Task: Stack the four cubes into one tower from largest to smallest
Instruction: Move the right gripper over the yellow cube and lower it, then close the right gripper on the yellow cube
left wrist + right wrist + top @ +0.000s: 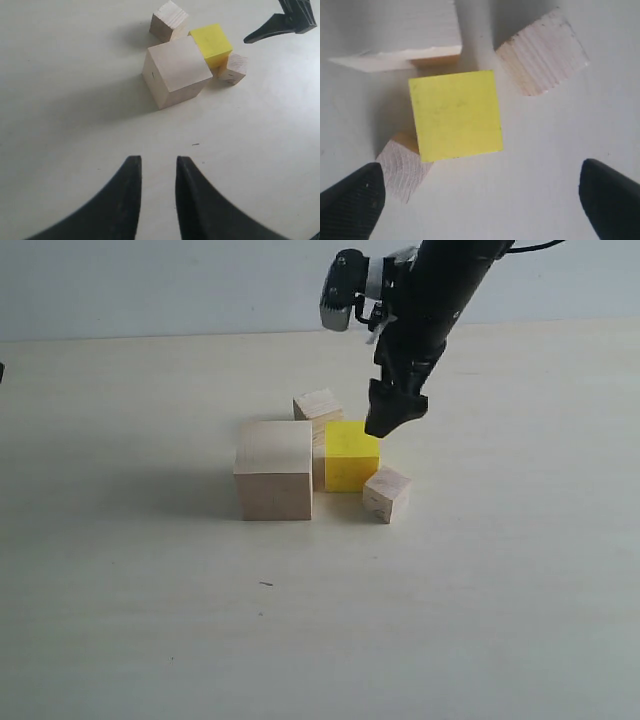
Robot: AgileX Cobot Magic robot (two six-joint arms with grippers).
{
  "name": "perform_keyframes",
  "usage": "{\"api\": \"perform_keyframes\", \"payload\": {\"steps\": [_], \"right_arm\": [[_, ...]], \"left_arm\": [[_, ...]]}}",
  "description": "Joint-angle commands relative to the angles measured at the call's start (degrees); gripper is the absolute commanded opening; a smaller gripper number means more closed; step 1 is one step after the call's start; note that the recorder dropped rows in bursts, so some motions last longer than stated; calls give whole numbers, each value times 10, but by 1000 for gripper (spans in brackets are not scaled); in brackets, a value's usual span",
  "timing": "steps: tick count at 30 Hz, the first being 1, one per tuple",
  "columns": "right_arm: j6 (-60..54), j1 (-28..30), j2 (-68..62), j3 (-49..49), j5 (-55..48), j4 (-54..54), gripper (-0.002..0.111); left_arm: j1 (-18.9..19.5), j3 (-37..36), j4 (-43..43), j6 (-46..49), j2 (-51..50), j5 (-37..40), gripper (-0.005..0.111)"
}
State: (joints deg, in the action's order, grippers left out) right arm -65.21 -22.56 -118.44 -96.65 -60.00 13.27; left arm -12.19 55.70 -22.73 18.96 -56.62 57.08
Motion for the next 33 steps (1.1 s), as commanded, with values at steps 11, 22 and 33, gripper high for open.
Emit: {"api": "perform_keyframes", "payload": {"steps": [11,22,33], "right_arm": [[-86,-41,-55,-4,44,-12,100],[-61,-41,-69,-4,76,-14,100],[-51,-41,-102,-4,98,-18,100]], "left_arm": [[2,-1,-5,2,2,-5,26],[2,-1,-5,2,2,-1,26],[2,-1,-5,3,2,1,26]]}}
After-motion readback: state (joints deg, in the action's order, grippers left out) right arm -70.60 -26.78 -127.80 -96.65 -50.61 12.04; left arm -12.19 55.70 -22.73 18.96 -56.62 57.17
